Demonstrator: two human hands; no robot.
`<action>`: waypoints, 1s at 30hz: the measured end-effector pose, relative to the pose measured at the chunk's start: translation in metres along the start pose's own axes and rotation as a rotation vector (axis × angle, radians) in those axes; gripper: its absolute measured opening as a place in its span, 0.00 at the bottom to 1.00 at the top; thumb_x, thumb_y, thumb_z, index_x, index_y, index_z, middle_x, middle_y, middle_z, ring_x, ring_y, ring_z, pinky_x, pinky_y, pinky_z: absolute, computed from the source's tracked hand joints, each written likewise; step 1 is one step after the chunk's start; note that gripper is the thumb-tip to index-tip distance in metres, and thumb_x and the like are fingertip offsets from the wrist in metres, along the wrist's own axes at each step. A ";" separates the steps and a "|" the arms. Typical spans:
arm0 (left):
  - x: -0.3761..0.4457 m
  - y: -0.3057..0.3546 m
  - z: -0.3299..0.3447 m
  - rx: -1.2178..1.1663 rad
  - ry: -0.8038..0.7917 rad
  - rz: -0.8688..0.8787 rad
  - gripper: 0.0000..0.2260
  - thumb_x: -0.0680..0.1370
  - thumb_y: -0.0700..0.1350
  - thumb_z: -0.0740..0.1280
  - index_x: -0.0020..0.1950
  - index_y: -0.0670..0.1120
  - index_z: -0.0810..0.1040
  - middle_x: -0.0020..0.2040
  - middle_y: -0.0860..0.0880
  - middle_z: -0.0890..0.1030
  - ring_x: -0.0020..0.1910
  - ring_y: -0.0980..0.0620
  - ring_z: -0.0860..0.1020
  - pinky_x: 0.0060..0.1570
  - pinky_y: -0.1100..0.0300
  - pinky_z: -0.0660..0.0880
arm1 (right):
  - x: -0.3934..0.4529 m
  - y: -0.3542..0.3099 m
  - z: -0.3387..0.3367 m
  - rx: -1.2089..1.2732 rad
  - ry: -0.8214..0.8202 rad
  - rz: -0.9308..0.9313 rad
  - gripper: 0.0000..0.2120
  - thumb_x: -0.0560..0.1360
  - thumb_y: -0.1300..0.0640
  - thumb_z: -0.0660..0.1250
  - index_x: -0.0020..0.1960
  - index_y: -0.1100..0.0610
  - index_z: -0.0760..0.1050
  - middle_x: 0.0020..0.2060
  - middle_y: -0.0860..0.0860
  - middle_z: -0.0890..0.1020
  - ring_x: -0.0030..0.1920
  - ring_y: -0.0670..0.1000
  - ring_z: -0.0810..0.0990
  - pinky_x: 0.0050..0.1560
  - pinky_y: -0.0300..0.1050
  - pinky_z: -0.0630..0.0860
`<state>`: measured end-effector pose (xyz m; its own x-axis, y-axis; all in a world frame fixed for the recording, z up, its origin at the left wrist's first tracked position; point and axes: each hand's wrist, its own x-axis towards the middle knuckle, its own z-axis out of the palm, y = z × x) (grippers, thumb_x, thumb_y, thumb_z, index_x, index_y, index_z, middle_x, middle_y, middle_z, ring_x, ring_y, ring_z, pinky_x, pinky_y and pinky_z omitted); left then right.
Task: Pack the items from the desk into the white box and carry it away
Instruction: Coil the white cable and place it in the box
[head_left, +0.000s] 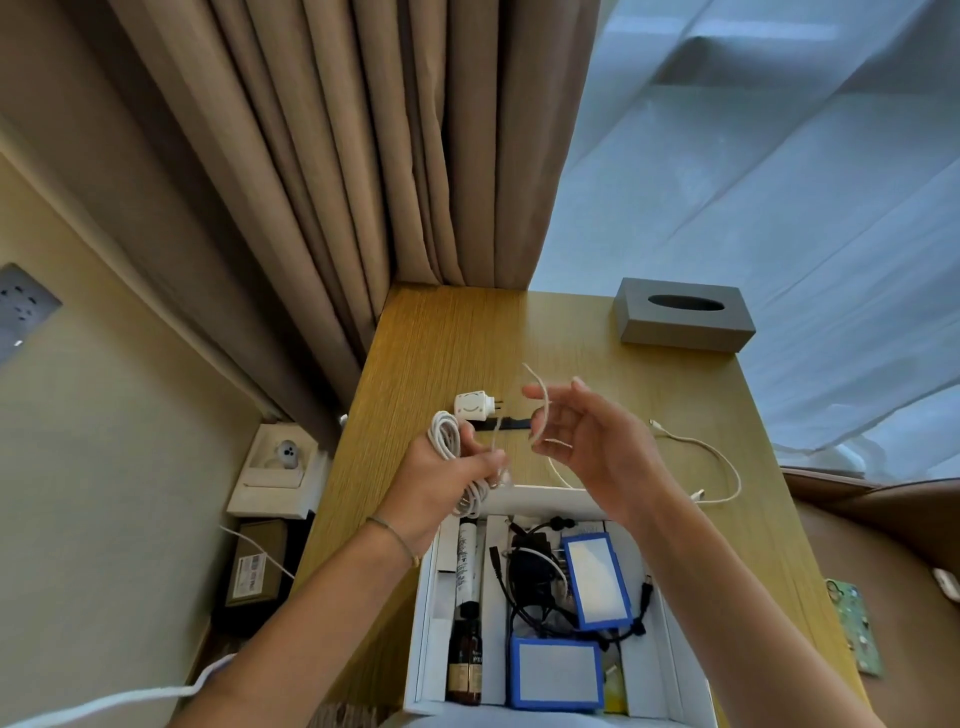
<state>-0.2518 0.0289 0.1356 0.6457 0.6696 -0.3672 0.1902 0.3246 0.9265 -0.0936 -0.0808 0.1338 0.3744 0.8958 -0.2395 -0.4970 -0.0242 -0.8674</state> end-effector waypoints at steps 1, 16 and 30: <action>0.000 0.001 0.000 -0.106 -0.005 -0.032 0.12 0.75 0.30 0.70 0.43 0.44 0.71 0.42 0.36 0.77 0.37 0.45 0.79 0.40 0.57 0.80 | -0.002 0.003 -0.001 -0.040 0.020 0.012 0.17 0.84 0.54 0.58 0.58 0.61 0.82 0.41 0.57 0.82 0.44 0.55 0.81 0.48 0.48 0.79; -0.002 0.005 0.001 -0.404 -0.129 -0.108 0.07 0.77 0.30 0.67 0.47 0.42 0.74 0.35 0.44 0.77 0.30 0.52 0.78 0.30 0.62 0.77 | -0.010 0.028 0.001 -0.036 -0.208 0.193 0.04 0.75 0.63 0.72 0.49 0.61 0.81 0.37 0.57 0.82 0.37 0.52 0.82 0.41 0.42 0.82; -0.005 -0.001 0.004 -0.227 -0.183 0.058 0.07 0.73 0.40 0.72 0.47 0.42 0.76 0.35 0.44 0.76 0.35 0.50 0.76 0.36 0.59 0.77 | -0.013 0.024 0.007 0.048 -0.143 0.209 0.08 0.73 0.60 0.74 0.40 0.59 0.76 0.27 0.55 0.79 0.34 0.54 0.84 0.37 0.43 0.82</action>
<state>-0.2525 0.0224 0.1373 0.7772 0.5663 -0.2744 -0.0074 0.4443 0.8959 -0.1158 -0.0897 0.1190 0.1467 0.9274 -0.3442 -0.5894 -0.1975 -0.7833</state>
